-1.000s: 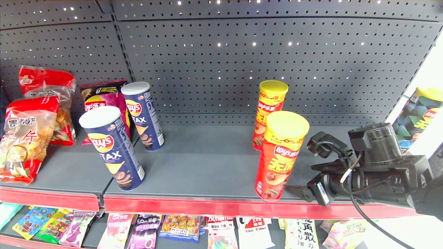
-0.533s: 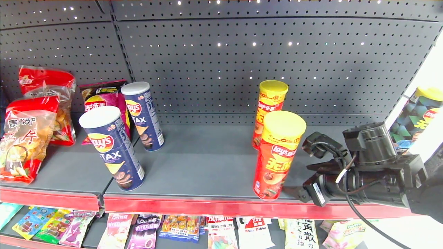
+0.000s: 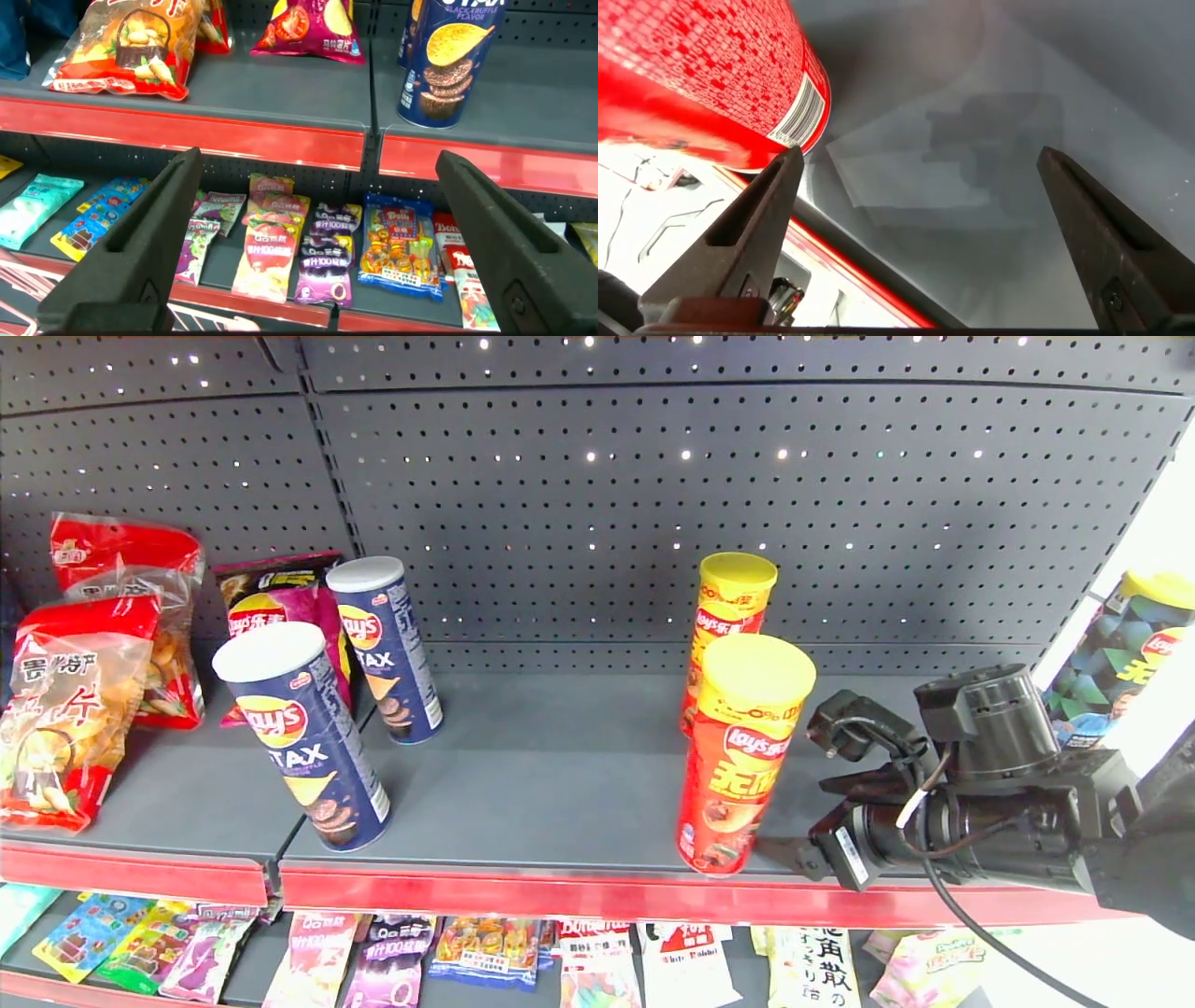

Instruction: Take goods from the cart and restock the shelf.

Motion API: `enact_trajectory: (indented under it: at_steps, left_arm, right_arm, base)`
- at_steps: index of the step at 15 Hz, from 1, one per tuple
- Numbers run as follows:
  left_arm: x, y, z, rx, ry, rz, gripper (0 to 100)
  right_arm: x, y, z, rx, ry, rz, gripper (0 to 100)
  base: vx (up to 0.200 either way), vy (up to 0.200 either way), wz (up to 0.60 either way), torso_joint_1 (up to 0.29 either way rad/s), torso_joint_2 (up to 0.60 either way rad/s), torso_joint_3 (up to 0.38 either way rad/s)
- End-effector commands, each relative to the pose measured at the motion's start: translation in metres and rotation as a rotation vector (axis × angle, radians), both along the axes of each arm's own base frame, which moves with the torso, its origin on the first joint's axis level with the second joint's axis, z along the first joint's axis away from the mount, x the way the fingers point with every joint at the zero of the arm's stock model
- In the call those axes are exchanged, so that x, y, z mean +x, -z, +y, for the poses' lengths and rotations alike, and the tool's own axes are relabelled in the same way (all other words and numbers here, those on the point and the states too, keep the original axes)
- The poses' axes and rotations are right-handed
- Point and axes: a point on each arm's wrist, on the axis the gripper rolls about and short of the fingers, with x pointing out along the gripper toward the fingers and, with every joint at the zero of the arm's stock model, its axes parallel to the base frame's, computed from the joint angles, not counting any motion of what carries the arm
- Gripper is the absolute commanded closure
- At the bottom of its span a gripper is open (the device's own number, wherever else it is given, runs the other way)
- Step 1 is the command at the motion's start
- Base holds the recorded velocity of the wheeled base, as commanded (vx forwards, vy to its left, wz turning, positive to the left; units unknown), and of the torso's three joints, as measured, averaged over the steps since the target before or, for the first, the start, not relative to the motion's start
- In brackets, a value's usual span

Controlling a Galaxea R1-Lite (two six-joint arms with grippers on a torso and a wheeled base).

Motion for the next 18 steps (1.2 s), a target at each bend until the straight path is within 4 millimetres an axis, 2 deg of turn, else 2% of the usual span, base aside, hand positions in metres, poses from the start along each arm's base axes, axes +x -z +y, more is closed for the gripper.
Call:
enact_trajectory:
  at_steps: [1,18]
  left_arm:
    - [0.0001,0.0000,0.0000,0.000,-0.001,0.001,0]
    - [0.0001,0.0000,0.0000,0.000,-0.001,0.001,0]
  right_arm:
    - [-0.0001,0.0002,0.0008,0.000,-0.003,0.001,0]
    - [-0.0003,0.0003,0.0053,0.001,-0.016,-0.001,0]
  base:
    - [0.000,0.000,0.00,0.000,0.00,0.000]
    - [0.000,0.000,0.00,0.000,0.00,0.000]
